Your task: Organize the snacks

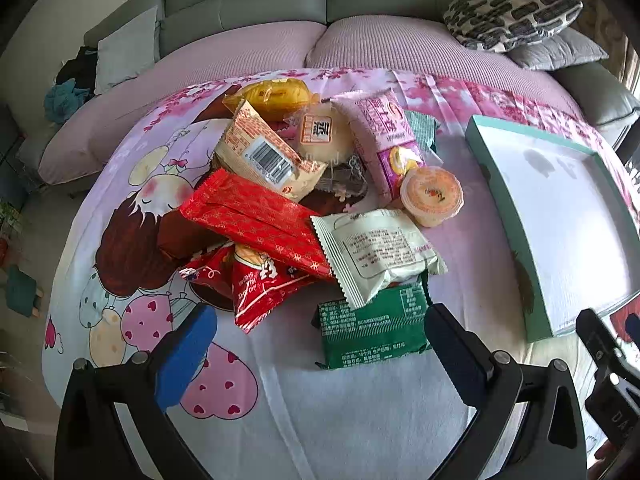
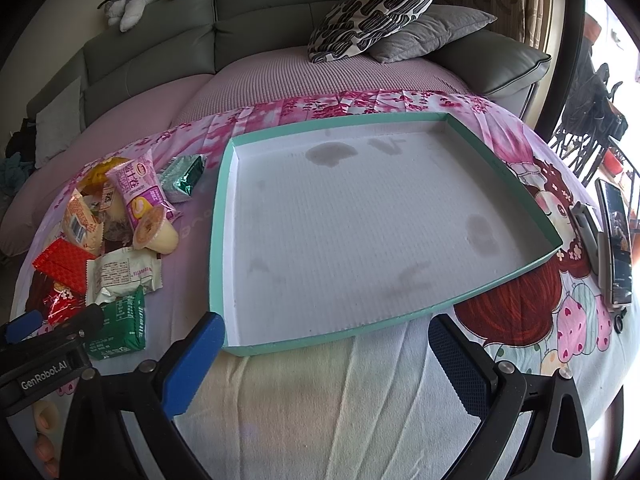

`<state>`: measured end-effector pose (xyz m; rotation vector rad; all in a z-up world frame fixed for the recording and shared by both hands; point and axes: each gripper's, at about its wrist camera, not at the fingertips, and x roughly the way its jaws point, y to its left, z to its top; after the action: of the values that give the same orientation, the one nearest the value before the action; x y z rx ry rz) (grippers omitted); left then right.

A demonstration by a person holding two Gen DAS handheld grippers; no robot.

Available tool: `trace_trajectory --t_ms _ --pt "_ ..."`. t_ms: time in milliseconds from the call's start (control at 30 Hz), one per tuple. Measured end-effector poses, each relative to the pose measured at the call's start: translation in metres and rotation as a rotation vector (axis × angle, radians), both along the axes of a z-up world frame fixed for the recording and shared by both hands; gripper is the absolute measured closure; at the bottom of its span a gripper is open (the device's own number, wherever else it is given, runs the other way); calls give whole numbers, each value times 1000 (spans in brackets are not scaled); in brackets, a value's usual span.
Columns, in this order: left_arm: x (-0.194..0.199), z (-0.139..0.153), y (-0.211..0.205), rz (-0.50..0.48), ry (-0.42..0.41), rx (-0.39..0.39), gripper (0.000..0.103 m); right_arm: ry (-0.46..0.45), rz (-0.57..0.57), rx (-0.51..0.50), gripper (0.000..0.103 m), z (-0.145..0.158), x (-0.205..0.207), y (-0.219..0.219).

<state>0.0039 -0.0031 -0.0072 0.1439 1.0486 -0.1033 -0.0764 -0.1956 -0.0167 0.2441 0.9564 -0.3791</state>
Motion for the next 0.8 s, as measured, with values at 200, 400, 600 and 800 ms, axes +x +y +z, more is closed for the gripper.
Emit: trace_trajectory --t_ms 200,400,600,800 --pt "4 15 21 94 -81 -73 0 -82 86 10 0 11 3 14" --pt "16 13 49 182 -53 -160 0 -122 202 43 0 11 17 39" --pt "22 -3 71 244 31 -111 0 -131 335 58 0 8 29 75" --pt "25 -16 91 263 95 -96 0 -86 436 82 0 -3 41 108"
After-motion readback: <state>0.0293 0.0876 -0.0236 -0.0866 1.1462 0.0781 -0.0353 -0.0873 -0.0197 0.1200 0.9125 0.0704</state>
